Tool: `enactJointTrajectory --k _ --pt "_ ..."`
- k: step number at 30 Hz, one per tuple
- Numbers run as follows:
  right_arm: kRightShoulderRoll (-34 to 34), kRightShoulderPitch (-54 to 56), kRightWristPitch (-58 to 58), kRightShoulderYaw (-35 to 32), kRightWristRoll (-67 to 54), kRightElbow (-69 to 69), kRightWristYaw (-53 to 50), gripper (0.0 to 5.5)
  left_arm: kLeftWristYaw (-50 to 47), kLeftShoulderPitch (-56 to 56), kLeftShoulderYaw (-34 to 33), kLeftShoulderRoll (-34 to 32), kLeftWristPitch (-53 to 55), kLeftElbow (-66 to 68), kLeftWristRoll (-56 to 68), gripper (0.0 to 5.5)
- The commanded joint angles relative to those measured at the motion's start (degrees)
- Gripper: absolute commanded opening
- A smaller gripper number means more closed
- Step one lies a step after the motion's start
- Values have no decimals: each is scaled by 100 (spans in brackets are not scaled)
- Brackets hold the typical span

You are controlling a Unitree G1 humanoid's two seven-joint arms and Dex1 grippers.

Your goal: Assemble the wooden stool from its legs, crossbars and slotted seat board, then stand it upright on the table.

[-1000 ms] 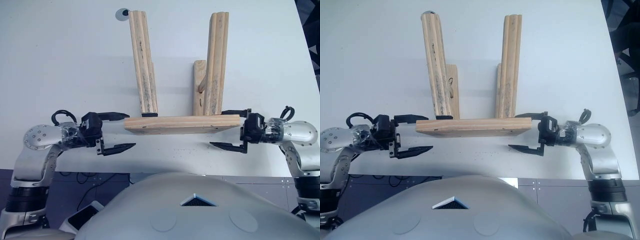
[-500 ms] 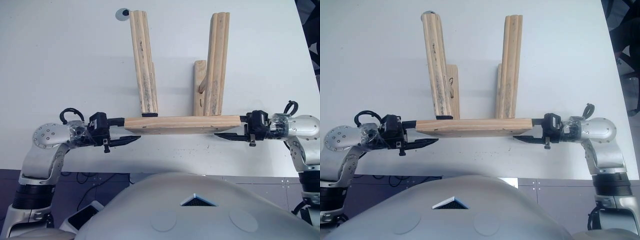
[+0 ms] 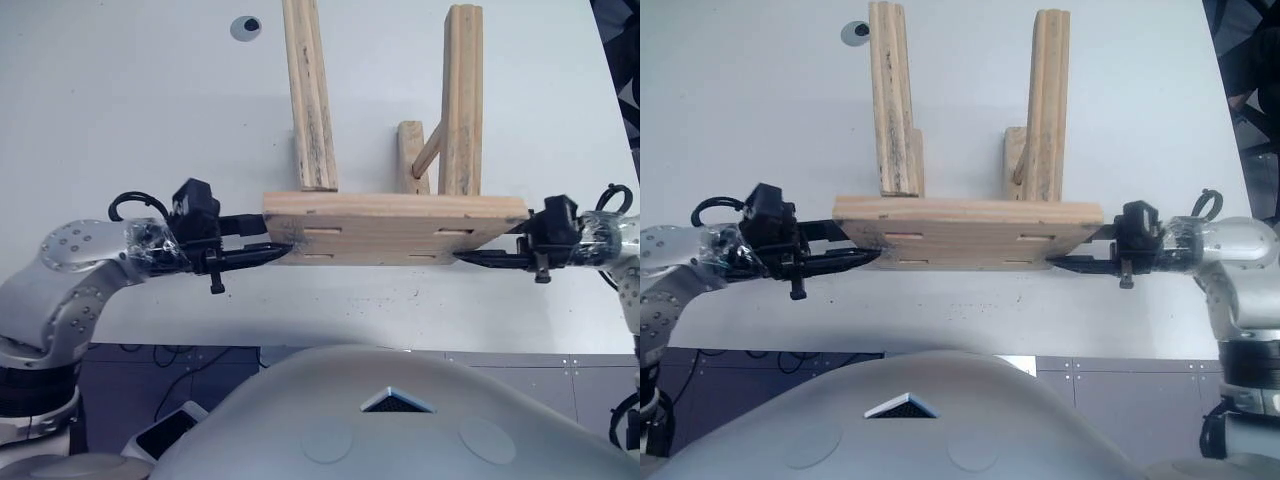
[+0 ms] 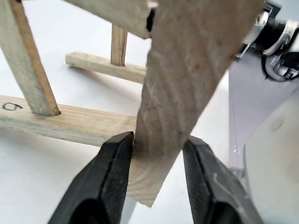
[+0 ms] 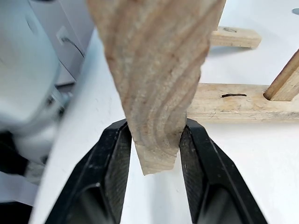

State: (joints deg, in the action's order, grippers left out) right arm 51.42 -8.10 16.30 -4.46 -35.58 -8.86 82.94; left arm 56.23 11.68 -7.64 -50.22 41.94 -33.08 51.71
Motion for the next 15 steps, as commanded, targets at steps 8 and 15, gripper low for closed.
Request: enactJointTrajectory --k 8,15 --pt "1323 5979 6735 1537 -1682 2143 828 141 451 -5055 1633 -1865 4823 3719 5247 141" --pt "-67 8545 5257 4053 81 5735 954 138 851 -7454 3142 -539 5055 6931 3795 134"
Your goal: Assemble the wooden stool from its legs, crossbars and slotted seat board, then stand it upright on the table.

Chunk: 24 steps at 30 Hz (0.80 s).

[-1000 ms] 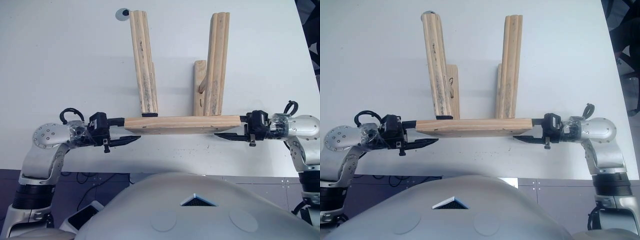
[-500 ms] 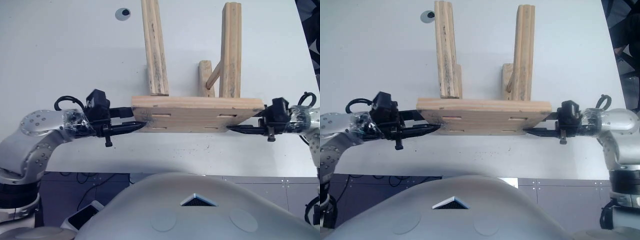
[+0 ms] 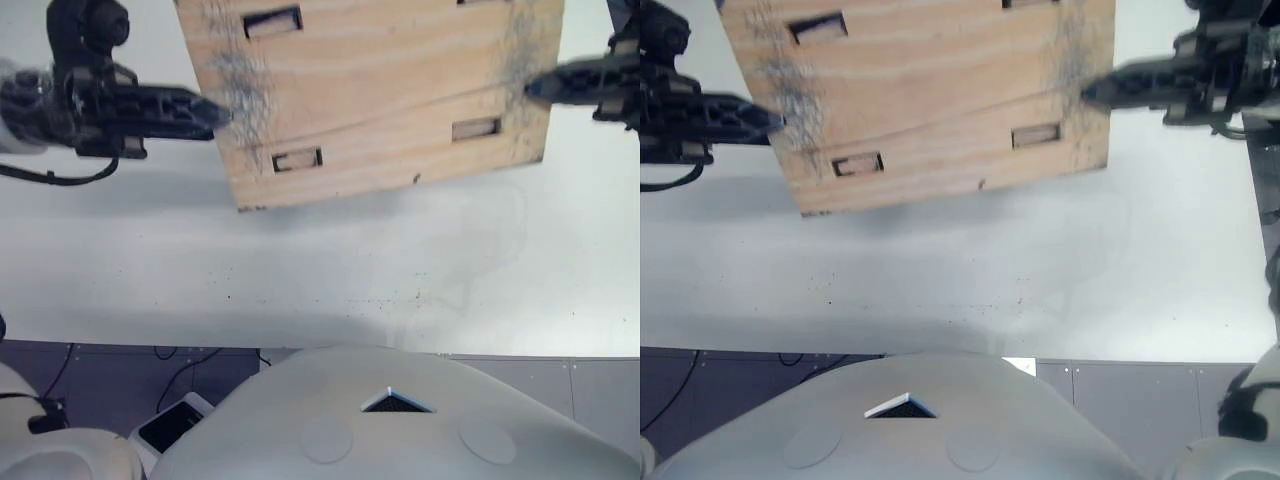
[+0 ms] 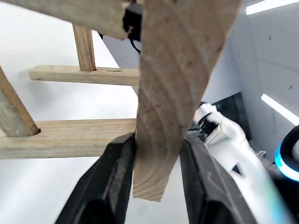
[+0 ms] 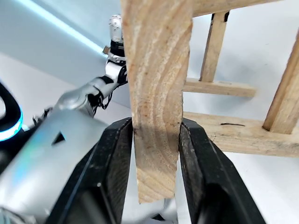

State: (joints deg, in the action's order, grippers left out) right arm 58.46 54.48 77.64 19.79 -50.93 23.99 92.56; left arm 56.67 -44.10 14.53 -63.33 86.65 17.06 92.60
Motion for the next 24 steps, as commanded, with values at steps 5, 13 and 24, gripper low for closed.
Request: enactJointTrajectory --k 5,13,24 --pt "-1944 3261 -3100 2436 3108 4619 -119 157 857 -2324 406 1719 577 3589 -1490 134" --pt "-2681 4059 -4443 1559 3661 5453 -2505 211 1074 -1801 -571 2184 510 4033 -2250 135" --pt "-2295 3996 -4693 -262 4521 5568 -3510 400 909 -1109 -1437 2367 314 3477 -3103 182"
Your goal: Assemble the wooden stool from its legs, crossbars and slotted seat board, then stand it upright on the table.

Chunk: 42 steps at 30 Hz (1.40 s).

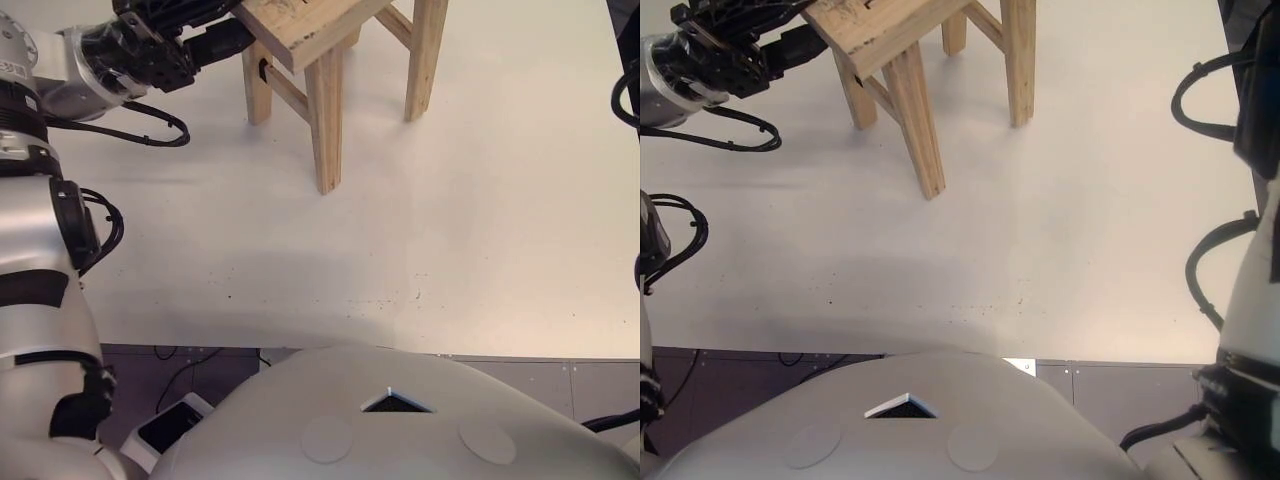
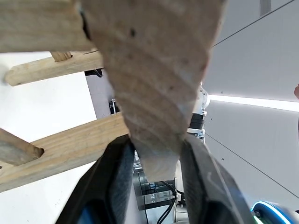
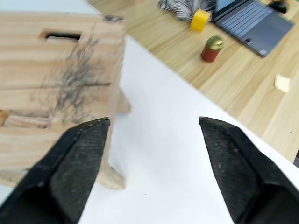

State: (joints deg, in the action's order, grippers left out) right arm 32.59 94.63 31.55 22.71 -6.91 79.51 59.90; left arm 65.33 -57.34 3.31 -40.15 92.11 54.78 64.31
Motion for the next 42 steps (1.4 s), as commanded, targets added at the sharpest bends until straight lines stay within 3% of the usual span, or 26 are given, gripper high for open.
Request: enactJointTrajectory --k 1,8,13,15,17,19,21,24,27,30,33,36,42 --pt "369 -44 -105 -766 120 10 -311 420 80 303 -368 39 -299 -360 -367 201" --pt "962 -451 -105 -2036 95 -41 -392 529 323 510 -943 93 -637 -159 -877 297" --pt "1380 -1003 -103 -3236 -552 -149 406 540 850 1447 -1488 -220 -1522 -459 -1064 386" --pt "1392 -1633 -290 -3739 -928 -240 838 540 1058 2237 -1700 -195 -2577 -671 -1345 412" --pt "1140 -2634 -915 -4521 -1560 -392 811 540 463 2959 -2087 290 -4828 -805 -1892 415" --pt "139 -4140 -2194 -5501 -2290 -694 -230 540 -1464 2820 -2915 1056 -7282 -538 -2096 415" --pt "-1001 -5023 -3456 -6005 -2623 -883 -1519 540 -2997 2509 -3390 1461 -8653 -383 -2185 415" --pt "-2003 -5328 -4367 -5596 -2140 -1117 -2517 540 -3599 2365 -2806 1573 -9433 -424 -3009 415" --pt "-2184 -4977 -4314 -4780 -1206 -1058 -3791 540 -4010 2053 -2845 1782 -10104 -233 -3182 415" --pt "-2250 -4771 -3912 -4668 -1001 -1029 -4849 540 -5112 1836 -2662 1741 -10238 313 -3803 415" --pt "-2335 -5007 -3945 -4514 -965 -1358 -4632 540 -5580 1782 -2588 1690 -10152 666 -4161 415" --pt "-2502 -5388 -4220 -4330 -938 -1700 -4254 540 -4567 1895 -2675 1717 -10058 706 -3970 415" --pt "-3010 -5619 -4084 -3826 -655 -1815 -4267 540 -4757 2249 -2823 1822 -10082 804 -4050 415"
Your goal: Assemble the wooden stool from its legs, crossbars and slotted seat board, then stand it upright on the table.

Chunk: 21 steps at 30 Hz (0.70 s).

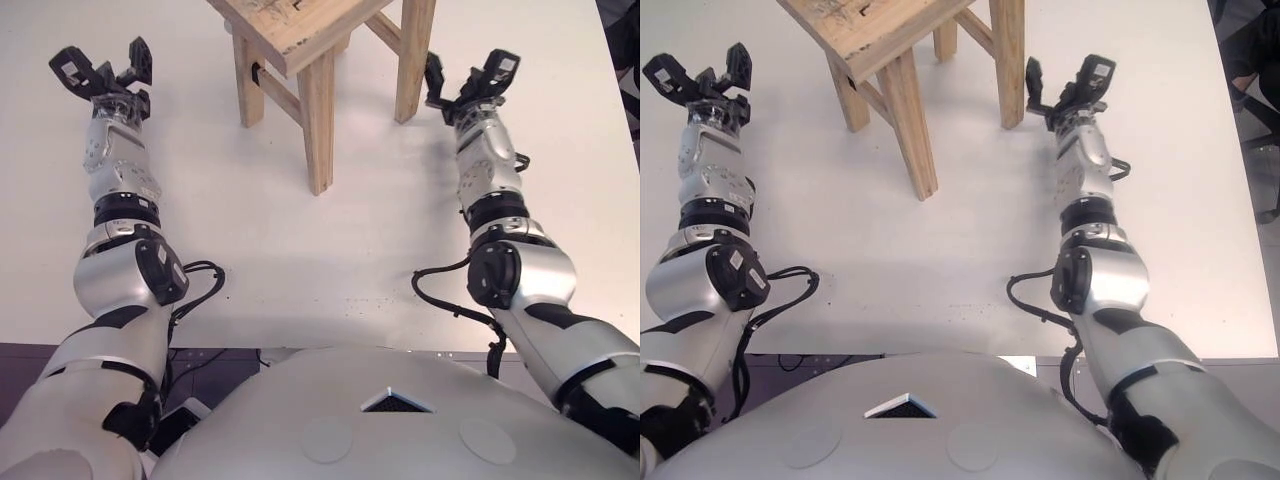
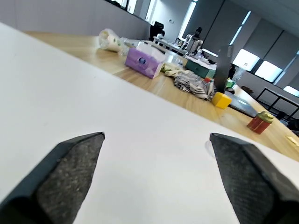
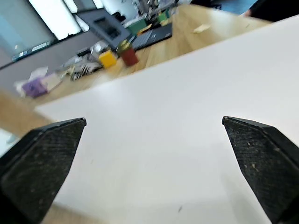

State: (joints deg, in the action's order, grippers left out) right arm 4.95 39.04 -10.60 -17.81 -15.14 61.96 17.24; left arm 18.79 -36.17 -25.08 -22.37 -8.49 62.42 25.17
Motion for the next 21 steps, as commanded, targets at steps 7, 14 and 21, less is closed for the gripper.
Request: enactJointTrajectory --k 7,14,21 --pt "-424 -74 -183 701 604 -83 -211 540 -218 73 230 89 -163 94 -500 415" --pt "-361 -29 -277 579 514 -197 -338 540 -150 -328 124 18 -174 252 -480 415" --pt "-328 -596 -360 -82 -186 -1023 -475 540 -455 -203 430 22 -488 221 -998 415"
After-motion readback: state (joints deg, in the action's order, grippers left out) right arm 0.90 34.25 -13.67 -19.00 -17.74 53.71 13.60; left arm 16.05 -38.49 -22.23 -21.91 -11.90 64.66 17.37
